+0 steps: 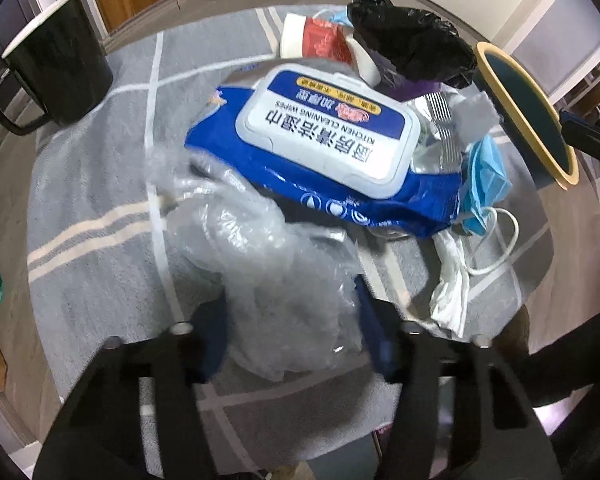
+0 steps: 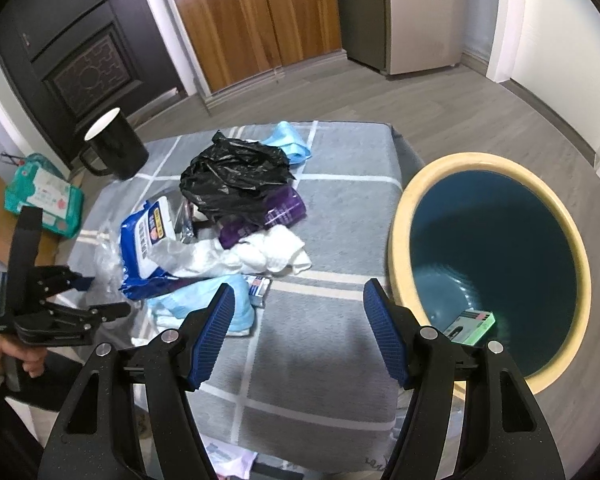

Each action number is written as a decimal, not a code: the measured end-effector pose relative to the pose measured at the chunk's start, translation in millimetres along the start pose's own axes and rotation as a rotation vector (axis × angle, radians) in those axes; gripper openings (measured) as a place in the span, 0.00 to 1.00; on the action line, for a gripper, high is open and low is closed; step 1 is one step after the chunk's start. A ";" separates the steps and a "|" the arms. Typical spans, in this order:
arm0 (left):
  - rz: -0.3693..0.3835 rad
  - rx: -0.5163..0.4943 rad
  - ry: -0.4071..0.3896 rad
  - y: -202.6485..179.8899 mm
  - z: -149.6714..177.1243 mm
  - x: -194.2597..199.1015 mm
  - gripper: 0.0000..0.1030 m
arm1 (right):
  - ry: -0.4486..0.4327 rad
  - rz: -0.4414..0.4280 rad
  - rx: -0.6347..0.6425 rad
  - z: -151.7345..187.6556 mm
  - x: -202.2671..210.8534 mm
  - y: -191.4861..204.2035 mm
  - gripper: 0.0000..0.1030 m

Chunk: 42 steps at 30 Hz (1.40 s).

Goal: Collect trash
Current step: 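Return the left gripper to the table and grasp the clear plastic bag, then grasp the blue face mask with the right gripper while the left gripper holds the plastic bag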

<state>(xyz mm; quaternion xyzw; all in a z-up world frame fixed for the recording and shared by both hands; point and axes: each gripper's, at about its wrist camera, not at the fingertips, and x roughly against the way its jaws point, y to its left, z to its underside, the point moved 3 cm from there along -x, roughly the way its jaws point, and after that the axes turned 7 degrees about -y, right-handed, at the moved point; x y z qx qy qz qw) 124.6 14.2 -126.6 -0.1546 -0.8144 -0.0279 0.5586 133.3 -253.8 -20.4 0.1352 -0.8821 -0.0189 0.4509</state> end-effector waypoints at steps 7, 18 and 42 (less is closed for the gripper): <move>0.036 0.023 0.001 7.0 3.8 14.9 0.26 | 0.013 -0.019 0.010 -1.1 -6.6 10.2 0.66; -0.013 0.134 -0.116 40.3 1.7 59.2 0.22 | 0.076 -0.070 0.016 4.8 -27.5 29.9 0.66; 0.065 0.160 -0.260 22.9 -33.9 78.6 0.22 | 0.197 -0.166 0.002 21.6 -68.6 54.7 0.36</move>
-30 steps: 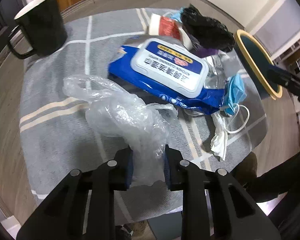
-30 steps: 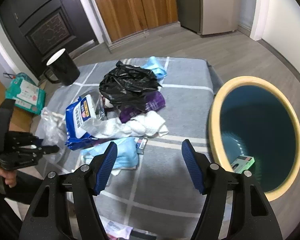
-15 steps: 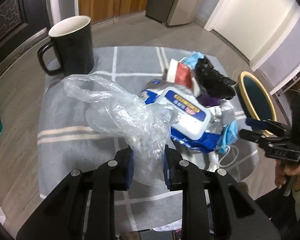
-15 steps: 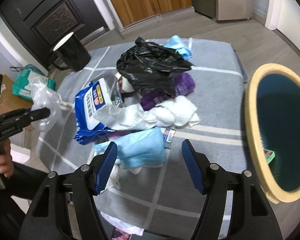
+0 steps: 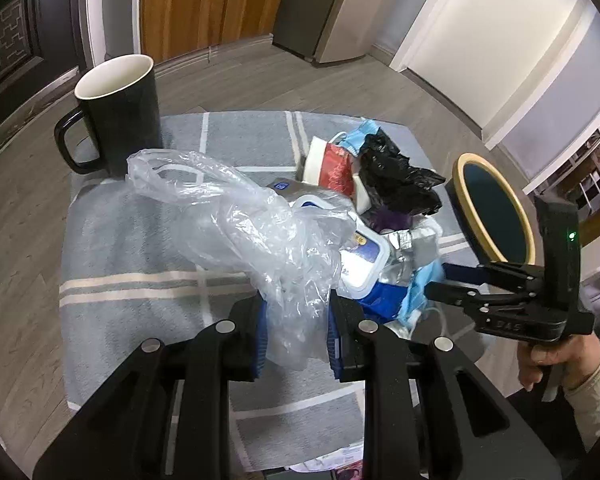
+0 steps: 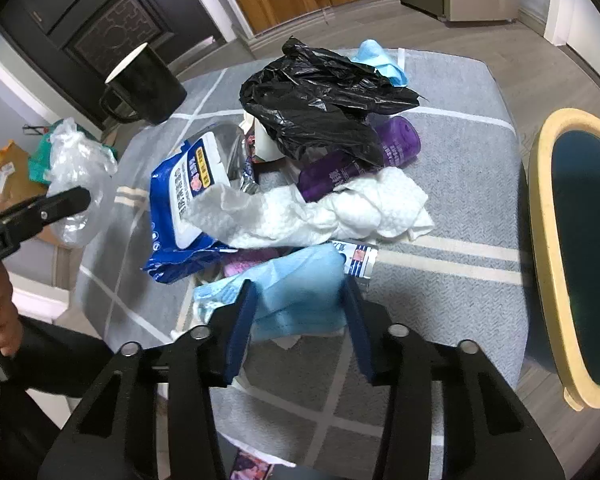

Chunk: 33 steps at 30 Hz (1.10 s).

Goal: Collect trash
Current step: 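Grasp the blue face mask with the right gripper while the left gripper holds the plastic bag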

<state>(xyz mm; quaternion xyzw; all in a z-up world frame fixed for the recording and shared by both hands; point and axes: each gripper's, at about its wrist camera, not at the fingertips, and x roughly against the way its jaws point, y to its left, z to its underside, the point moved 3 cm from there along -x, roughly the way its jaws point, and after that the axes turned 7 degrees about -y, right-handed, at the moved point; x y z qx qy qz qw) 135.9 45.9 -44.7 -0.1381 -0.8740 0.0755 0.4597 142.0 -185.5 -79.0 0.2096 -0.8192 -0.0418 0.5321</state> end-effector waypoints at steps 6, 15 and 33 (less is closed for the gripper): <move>0.004 -0.014 -0.027 -9.4 -6.9 2.1 0.22 | -0.022 0.008 0.002 -2.0 9.1 -5.3 0.18; -0.012 -0.060 -0.061 -26.0 -13.9 5.1 0.22 | -0.077 0.007 0.013 -3.5 30.2 -11.6 0.10; 0.004 -0.141 -0.096 -64.6 -26.3 5.7 0.22 | -0.210 0.038 -0.011 -14.3 80.8 -28.6 0.09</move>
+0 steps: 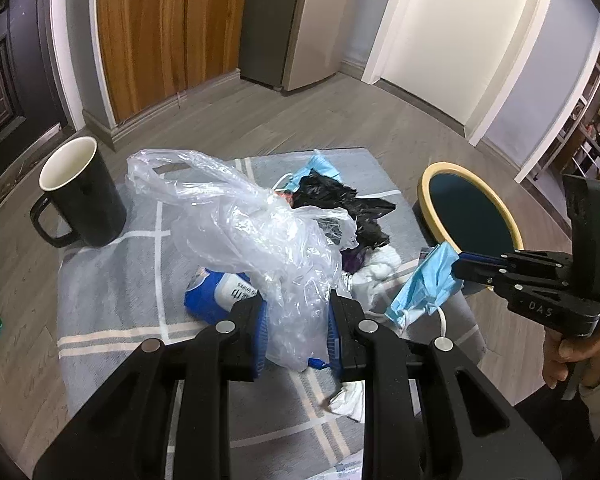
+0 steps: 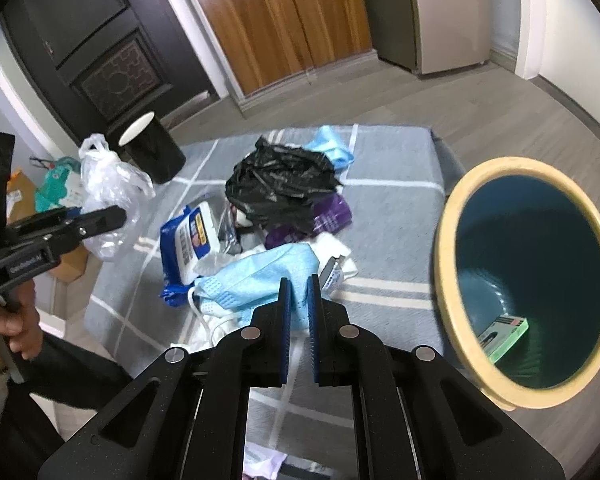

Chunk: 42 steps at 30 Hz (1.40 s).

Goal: Collect trash
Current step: 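Grasp the blue face mask with the right gripper while the left gripper holds the plastic bag, then move both grippers over the bin and release the plastic bag and mask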

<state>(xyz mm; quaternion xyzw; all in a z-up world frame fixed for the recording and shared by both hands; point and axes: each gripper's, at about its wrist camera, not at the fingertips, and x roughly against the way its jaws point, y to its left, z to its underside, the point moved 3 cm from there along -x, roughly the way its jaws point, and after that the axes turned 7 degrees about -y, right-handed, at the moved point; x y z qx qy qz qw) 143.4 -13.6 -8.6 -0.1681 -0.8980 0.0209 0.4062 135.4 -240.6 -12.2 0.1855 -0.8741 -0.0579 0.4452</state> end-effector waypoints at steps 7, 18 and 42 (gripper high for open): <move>0.020 -0.015 -0.011 -14.4 -6.3 -1.5 0.22 | -0.042 0.011 -0.017 -5.6 14.7 -8.0 0.08; 0.064 -0.044 -0.022 -49.8 -20.0 -7.8 0.22 | -0.115 0.047 -0.063 -14.9 37.5 -26.4 0.08; 0.286 -0.080 0.050 -143.8 -40.7 -63.2 0.23 | -0.231 0.211 -0.276 -9.8 84.6 -111.7 0.08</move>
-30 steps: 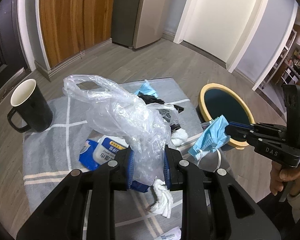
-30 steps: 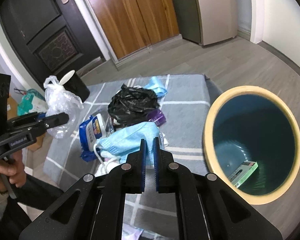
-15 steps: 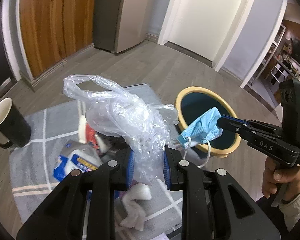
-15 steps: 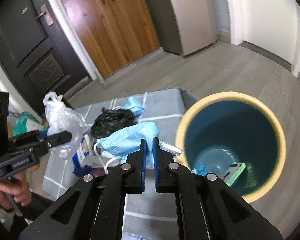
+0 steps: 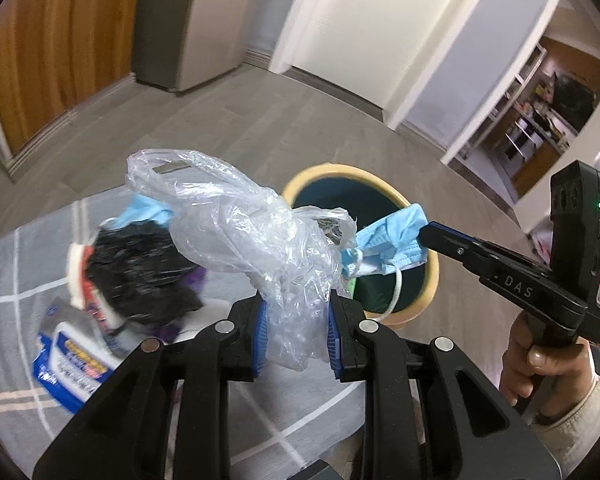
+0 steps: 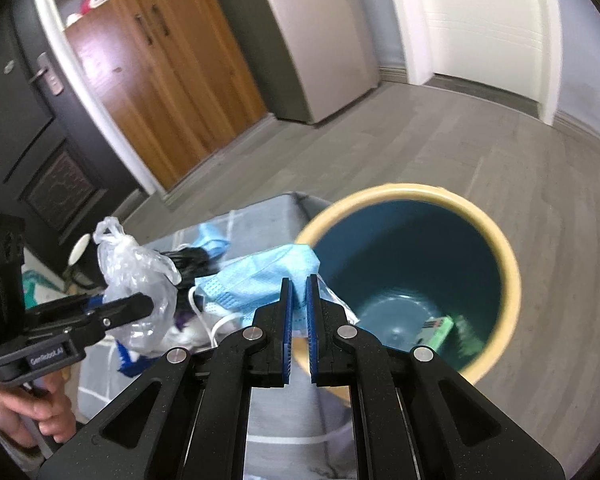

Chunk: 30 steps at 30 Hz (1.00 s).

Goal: Collect trash
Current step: 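Move both grippers over the bin and release the plastic bag and mask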

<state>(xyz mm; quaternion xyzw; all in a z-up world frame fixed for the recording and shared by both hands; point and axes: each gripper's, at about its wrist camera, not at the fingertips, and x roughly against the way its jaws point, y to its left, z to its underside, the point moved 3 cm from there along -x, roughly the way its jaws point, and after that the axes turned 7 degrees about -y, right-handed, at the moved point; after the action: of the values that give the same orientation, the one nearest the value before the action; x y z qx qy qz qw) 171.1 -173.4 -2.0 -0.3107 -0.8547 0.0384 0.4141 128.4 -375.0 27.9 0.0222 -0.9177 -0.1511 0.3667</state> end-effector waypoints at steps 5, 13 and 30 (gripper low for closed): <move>0.024 -0.040 0.030 -19.3 -6.7 -27.3 0.23 | -0.006 0.055 -0.016 1.6 7.9 -20.4 0.08; 0.070 -0.063 0.071 -43.2 -14.1 -76.1 0.23 | 0.020 0.116 -0.042 10.0 3.7 -44.2 0.08; 0.086 -0.051 0.102 -48.2 -15.8 -131.7 0.55 | 0.083 0.178 -0.069 20.2 -15.7 -64.6 0.26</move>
<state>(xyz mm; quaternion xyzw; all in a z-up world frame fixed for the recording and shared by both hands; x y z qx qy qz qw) 219.8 -289.3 -66.2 -0.3590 -0.8190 0.0185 0.4473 121.6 -428.9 -15.3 -0.0658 -0.8943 -0.1485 0.4169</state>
